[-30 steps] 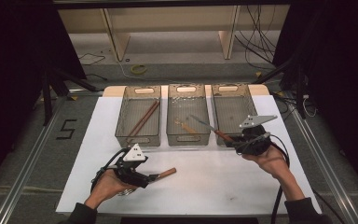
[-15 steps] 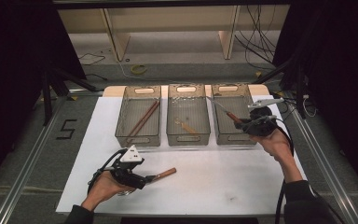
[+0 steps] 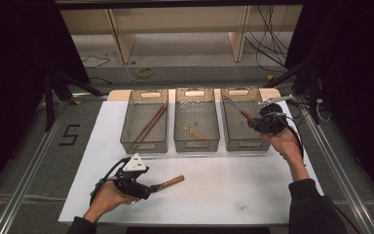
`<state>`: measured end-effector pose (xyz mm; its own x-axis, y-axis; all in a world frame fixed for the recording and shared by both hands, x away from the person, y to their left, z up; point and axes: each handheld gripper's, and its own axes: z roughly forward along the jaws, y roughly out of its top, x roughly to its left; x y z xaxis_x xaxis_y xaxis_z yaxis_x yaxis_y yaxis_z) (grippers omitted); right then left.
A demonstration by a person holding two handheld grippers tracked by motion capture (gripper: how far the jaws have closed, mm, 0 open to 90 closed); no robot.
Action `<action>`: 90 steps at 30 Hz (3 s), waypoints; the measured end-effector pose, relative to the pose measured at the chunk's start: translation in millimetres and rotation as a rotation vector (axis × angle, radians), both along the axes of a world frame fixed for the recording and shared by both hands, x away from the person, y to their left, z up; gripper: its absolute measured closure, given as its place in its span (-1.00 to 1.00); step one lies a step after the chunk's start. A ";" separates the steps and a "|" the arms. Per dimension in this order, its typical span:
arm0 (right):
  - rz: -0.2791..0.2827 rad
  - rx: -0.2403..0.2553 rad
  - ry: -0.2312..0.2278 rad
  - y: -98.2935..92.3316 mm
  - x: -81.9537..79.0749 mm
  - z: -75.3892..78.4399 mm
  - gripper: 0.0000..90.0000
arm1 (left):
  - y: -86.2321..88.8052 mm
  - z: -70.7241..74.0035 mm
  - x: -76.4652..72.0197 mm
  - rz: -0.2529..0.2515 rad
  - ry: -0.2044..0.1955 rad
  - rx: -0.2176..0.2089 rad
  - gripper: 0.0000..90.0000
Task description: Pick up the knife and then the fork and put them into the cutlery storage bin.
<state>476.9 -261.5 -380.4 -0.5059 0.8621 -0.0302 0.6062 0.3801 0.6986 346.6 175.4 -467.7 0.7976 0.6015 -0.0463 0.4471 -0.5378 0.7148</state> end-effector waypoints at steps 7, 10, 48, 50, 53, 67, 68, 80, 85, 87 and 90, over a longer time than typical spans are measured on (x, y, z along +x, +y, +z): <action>-0.034 -0.004 0.016 -1.1 10.0 -3.8 0.68 | -2.0 -2.5 -1.6 -0.009 0.009 0.010 -0.54; -0.049 -0.021 0.021 -1.0 13.4 -5.7 0.68 | -2.4 -3.0 -1.8 -0.009 0.010 0.015 -0.54; -0.105 0.001 0.074 15.6 31.4 -12.8 0.14 | 0.0 -6.2 -0.5 -0.003 0.025 0.035 -0.54; -0.097 0.009 0.061 13.8 27.0 -9.0 0.08 | -0.2 -6.2 -0.5 -0.005 0.025 0.037 -0.54; -0.068 0.029 0.031 12.0 17.0 -3.3 -0.01 | -0.9 -6.4 -0.4 -0.003 0.037 0.042 -0.53; 0.158 0.168 0.007 23.7 -60.3 -6.1 -0.24 | -11.1 -5.7 1.9 -0.052 0.093 0.118 -0.36; 0.171 0.171 0.005 24.5 -66.0 -9.0 -0.24 | -12.5 -5.9 2.0 -0.049 0.096 0.116 -0.34; 0.240 0.202 0.007 34.9 -95.6 -23.9 -0.29 | -21.6 -1.2 6.7 -0.074 0.129 0.166 -0.18; 0.266 0.198 0.016 39.5 -100.2 -26.6 -0.30 | -23.3 1.4 9.6 -0.074 0.140 0.185 -0.16; 0.270 0.197 0.015 40.5 -102.0 -27.6 -0.30 | -23.7 2.1 10.4 -0.077 0.138 0.193 -0.15; 0.280 0.196 0.023 42.1 -104.4 -30.0 -0.30 | -24.3 3.7 12.2 -0.084 0.148 0.205 -0.13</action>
<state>372.4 -219.4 -410.5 -0.7222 0.6781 0.1367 0.5137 0.3934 0.7624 358.8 151.1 -464.0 0.8389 0.5420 -0.0499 0.4859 -0.7045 0.5173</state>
